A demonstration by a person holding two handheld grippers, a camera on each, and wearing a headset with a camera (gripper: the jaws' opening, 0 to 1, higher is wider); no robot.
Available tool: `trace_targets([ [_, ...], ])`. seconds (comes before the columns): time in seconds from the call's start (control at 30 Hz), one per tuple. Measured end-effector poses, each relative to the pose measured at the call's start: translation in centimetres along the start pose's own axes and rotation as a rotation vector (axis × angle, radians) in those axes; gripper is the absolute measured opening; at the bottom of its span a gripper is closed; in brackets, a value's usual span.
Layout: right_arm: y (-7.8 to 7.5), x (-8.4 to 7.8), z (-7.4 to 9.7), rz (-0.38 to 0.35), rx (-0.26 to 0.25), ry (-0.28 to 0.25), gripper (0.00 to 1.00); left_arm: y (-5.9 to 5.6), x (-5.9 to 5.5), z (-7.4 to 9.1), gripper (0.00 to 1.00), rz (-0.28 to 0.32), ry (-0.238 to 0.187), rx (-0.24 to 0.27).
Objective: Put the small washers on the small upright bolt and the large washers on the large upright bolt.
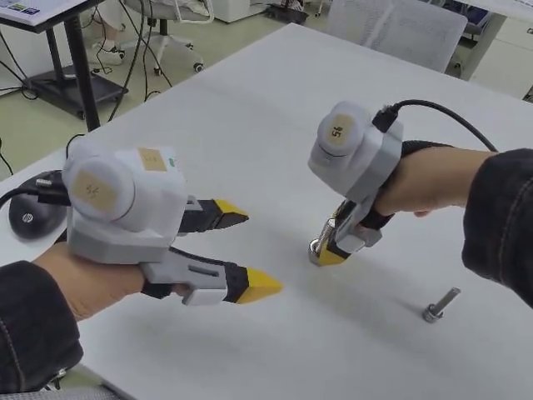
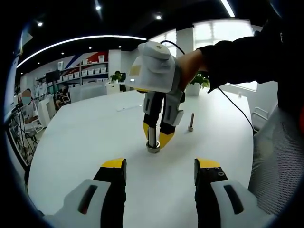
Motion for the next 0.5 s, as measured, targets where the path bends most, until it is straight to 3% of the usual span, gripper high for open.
trace_targets([
  [0.5,-0.47,-0.41,0.13,-0.035,-0.009,-0.018,0.36,-0.01,-0.07,-0.04,0.57,0.001,0.002,-0.001],
])
Point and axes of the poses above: the centre of the closed fingertips' face, and the gripper's own axes: z roughly backward along the fingers, y roughly to its left, x roughly out of its top, the point moved 3 cm from there along z, roughly backward along the fingers, and after that the axes turned 15 degrees about -x, right-handed, at the moved point
